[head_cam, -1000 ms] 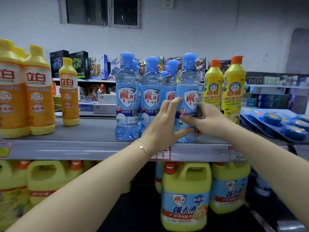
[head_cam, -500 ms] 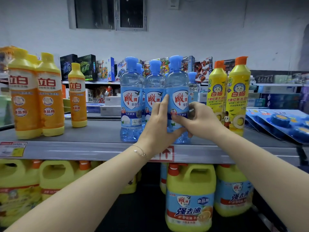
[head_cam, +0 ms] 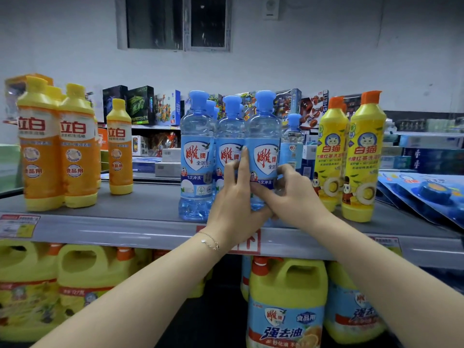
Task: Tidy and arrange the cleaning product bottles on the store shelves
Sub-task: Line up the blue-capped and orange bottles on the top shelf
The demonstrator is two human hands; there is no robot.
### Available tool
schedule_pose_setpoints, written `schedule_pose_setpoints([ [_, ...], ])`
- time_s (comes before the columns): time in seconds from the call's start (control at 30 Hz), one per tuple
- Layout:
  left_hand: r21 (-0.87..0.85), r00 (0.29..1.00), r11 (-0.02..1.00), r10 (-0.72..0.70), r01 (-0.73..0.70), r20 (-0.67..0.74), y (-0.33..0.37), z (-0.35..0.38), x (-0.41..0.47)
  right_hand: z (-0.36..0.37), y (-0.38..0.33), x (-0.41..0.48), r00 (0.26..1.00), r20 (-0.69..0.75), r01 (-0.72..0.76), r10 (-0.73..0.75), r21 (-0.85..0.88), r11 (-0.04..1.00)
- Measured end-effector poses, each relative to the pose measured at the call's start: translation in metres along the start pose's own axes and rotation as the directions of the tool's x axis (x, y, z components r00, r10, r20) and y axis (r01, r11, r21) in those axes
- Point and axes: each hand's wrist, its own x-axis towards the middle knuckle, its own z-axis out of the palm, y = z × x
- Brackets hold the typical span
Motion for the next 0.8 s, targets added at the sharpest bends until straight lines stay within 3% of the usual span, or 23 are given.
schedule_pose_setpoints([
  [0.17, -0.003, 0.999, 1.0, -0.014, 0.014, -0.029, -0.002, 0.003, -0.001, -0.006, 0.003, -0.003, 0.993, 0.122, 0.002, -0.001, -0.007, 1.0],
  [0.27, 0.01, 0.997, 1.0, 0.03, -0.029, -0.077, -0.002, 0.005, -0.003, -0.015, 0.006, 0.001, 0.999, 0.037, -0.039, 0.037, 0.055, 0.998],
  [0.37, 0.117, 0.99, 0.986, 0.123, -0.114, -0.068, -0.003, 0.005, -0.004, -0.023, 0.023, 0.027, 0.981, -0.114, -0.169, 0.159, -0.09, 0.981],
  [0.43, 0.181, 0.988, 0.973, 0.15, -0.142, -0.034, -0.005, 0.006, -0.004, -0.022, 0.035, 0.046, 0.951, -0.083, -0.311, 0.299, -0.243, 0.919],
  [0.5, 0.206, 0.99, 0.969, 0.142, -0.135, -0.02, -0.006, 0.006, -0.005, -0.016, 0.043, 0.064, 0.896, -0.049, -0.435, 0.441, -0.289, 0.853],
  [0.63, 0.24, 0.99, 0.962, 0.14, -0.131, -0.02, -0.007, 0.008, -0.006, -0.007, 0.061, 0.099, 0.858, -0.079, -0.501, 0.508, -0.347, 0.793],
  [0.7, 0.253, 0.992, 0.96, 0.125, -0.118, -0.012, -0.005, 0.009, -0.007, -0.002, 0.067, 0.112, 0.835, -0.09, -0.541, 0.542, -0.311, 0.782],
  [0.8, 0.248, 0.995, 0.965, 0.095, -0.09, -0.007, -0.003, 0.01, -0.008, 0.002, 0.082, 0.131, 0.781, -0.219, -0.617, 0.584, -0.134, 0.775],
])
